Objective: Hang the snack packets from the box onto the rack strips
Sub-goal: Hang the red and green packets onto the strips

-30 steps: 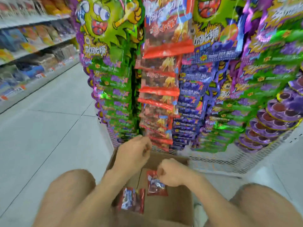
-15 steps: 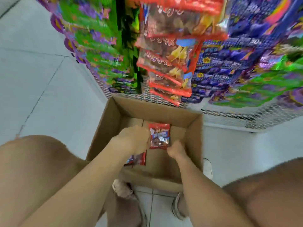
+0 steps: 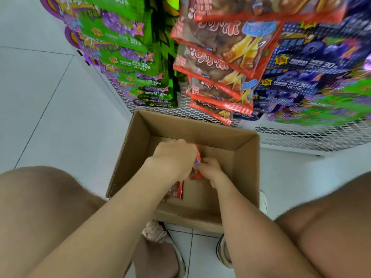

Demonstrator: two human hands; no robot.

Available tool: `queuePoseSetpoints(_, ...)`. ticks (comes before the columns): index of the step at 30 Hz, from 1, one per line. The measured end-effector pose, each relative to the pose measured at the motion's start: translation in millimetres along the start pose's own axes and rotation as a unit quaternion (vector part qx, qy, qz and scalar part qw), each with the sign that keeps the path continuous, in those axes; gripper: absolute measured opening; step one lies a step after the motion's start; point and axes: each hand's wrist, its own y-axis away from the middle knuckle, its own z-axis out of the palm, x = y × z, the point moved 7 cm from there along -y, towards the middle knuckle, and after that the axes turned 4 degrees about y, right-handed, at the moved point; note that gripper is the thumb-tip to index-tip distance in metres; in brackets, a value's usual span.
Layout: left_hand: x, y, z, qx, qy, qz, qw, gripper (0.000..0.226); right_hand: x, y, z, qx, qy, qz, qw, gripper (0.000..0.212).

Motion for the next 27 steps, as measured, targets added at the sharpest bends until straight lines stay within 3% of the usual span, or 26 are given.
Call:
queuePoseSetpoints(4, -18, 14, -18, 0.003, 0.036, -0.044, 0.998, 0.018, -45, 35, -16, -0.063, 0.082, -0.074, 0.992, 0.021)
queuePoseSetpoints(8, -42, 44, -43, 0.043, 0.087, -0.096, 0.991, 0.033, -112, 92, -30, -0.120, 0.213, -0.180, 0.953, 0.041)
queuePoseSetpoints(11, -60, 70, -58, 0.092, 0.153, -0.121, 0.976, 0.050, -149, 141, -42, -0.156, 0.237, -0.217, 0.934, 0.054)
queuePoseSetpoints(14, -62, 91, -73, 0.169, 0.247, -0.114, 0.947, 0.014, -171, 195, -51, -0.218, 0.206, -0.250, 0.921, 0.050)
queuePoseSetpoints(17, -56, 114, -93, 0.267, 0.334, -0.087, 0.900, 0.014, -184, 243, -68, -0.230, 0.185, -0.289, 0.911, 0.044)
queuePoseSetpoints(20, -46, 141, -115, 0.339, 0.408, -0.022, 0.847, 0.022, -194, 283, -100, -0.195, 0.164, -0.348, 0.902, 0.035)
queuePoseSetpoints(23, -29, 170, -144, 0.367, 0.450, 0.085, 0.810, 0.020, -213, 322, -146, -0.060, 0.115, -0.440, 0.888, 0.032)
queuePoseSetpoints(27, 7, 212, -206, 0.407, 0.413, 0.195, 0.791, 0.018, -248, 387, -198, 0.091, 0.032, -0.531, 0.842, 0.012)
